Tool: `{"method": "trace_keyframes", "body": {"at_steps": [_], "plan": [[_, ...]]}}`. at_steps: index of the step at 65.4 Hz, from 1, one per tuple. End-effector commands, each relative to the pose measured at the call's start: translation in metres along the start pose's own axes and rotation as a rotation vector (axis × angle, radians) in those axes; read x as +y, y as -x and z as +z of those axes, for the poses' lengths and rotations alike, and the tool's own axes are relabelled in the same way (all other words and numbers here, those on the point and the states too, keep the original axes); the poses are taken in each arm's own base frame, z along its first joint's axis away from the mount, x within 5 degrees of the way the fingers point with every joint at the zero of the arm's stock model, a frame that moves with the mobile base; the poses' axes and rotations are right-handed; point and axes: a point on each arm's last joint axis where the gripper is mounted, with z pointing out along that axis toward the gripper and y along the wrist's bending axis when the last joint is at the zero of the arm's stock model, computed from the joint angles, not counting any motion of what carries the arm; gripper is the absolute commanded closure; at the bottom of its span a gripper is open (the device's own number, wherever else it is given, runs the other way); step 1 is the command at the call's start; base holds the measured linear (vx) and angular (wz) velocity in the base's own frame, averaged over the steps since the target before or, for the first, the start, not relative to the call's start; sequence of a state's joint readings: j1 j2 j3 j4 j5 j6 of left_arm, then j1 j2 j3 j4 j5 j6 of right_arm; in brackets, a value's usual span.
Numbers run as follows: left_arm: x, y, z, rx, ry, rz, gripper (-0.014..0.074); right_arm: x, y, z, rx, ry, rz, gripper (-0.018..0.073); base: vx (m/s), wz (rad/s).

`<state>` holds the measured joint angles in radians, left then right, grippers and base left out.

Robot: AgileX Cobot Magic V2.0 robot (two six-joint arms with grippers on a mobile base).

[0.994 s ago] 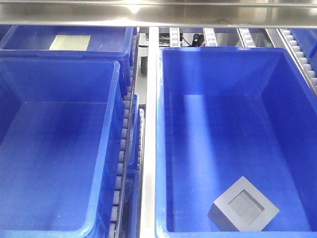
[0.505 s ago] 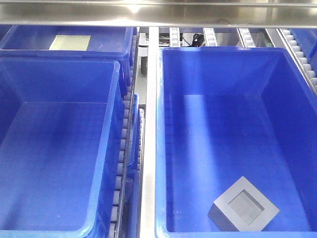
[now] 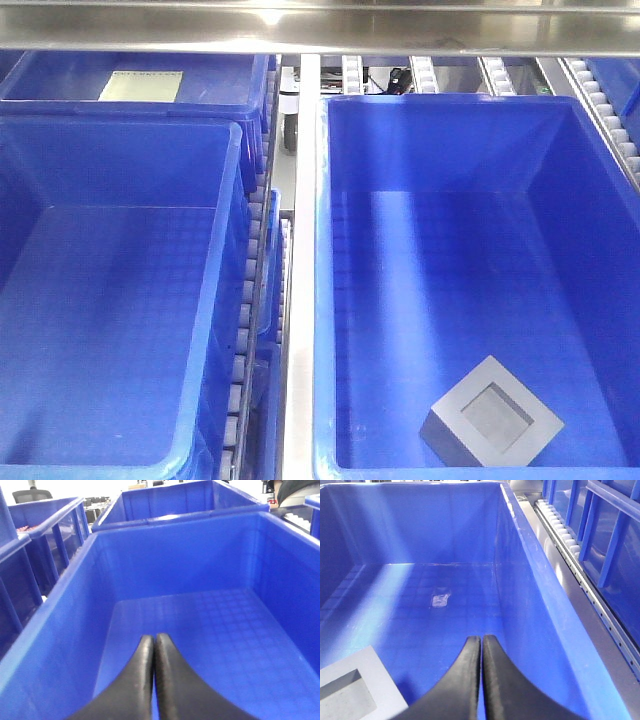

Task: Sort gray base to blue bin

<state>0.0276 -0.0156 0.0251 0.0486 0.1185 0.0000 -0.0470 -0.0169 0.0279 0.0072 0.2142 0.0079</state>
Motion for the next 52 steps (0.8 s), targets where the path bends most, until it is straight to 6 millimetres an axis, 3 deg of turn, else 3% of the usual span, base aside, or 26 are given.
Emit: {"method": "trace_keyframes", "body": {"at_steps": [1,52], "plan": [[0.0004,0.0153,-0.0026,-0.121,0.001,-0.023,0.0603,0.0,0.0057,-0.0001,-0.065,-0.001,-0.015,0.0564,0.0,0.0],[0.0004,0.0152,-0.0025,-0.119,0.001,-0.022,0.0603,0.0,0.0057,-0.0001,-0.065,-0.001,-0.015,0.0564,0.0,0.0]]}}
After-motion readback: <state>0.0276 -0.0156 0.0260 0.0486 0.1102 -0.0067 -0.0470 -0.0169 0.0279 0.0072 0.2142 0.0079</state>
